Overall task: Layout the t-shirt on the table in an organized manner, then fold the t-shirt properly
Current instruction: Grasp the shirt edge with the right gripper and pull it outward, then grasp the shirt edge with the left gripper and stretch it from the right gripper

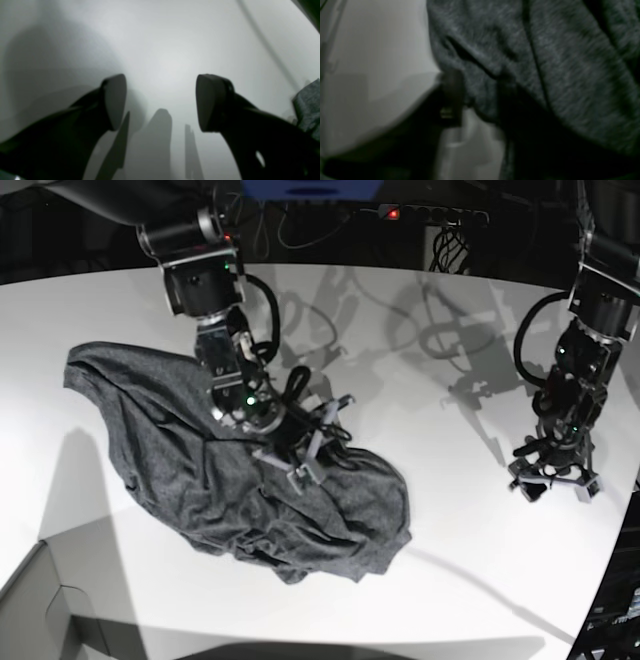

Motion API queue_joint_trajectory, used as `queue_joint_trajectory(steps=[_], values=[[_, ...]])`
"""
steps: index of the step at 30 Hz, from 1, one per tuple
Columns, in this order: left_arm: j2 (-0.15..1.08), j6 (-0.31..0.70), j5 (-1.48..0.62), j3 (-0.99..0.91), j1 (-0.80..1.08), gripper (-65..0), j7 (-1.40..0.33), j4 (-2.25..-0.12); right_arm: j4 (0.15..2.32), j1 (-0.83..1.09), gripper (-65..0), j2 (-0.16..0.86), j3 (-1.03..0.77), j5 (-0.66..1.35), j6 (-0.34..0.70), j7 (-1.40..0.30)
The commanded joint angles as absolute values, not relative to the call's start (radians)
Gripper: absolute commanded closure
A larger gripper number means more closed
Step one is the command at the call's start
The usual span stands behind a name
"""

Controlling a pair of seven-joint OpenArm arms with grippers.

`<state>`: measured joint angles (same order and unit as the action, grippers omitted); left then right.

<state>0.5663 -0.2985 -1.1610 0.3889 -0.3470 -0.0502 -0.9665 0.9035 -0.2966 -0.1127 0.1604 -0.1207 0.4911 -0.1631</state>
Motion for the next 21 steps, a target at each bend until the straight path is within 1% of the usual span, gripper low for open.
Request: queue_joint_trajectory(steps=[1, 3, 6, 11, 14, 18, 21], values=[[0.578, -0.297, -1.162, 0.380, -0.372, -42.3, -0.030, -0.978, 0.928, -0.285, 0.0, -0.119, 0.165, -0.125, 0.487, -0.183], [0.575, -0.297, -1.162, 0.383, -0.374, -42.3, -0.030, -0.981, 0.995, -0.219, 0.0, -0.119, 0.197, -0.125, 0.487, -0.183], [0.538, -0.295, -1.162, 0.381, -0.378, -42.3, -0.030, -0.981, 1.153, -0.101, 0.0, -0.108, 0.251, -0.125, 0.489, -0.183], [0.472, -0.295, -1.162, 0.389, -0.412, -42.3, -0.030, -0.974, 1.455, 0.120, 0.0, -0.051, 0.338, -0.125, 0.489, -0.203], [0.435, -0.295, -1.161, 0.389, -0.424, -42.4, -0.030, -0.975, 1.612, 0.226, 0.0, -0.027, 0.348, -0.124, 0.489, -0.237], [0.390, -0.295, -1.161, 0.392, -0.438, -42.4, -0.054, -0.972, 1.748, 0.308, 0.0, -0.005, 0.343, -0.124, 0.489, -0.243], [0.352, -0.295, -1.161, 0.390, -0.441, -42.5, -0.110, -0.972, 1.781, 0.337, 0.0, 0.015, 0.341, -0.124, 0.489, -0.245]])
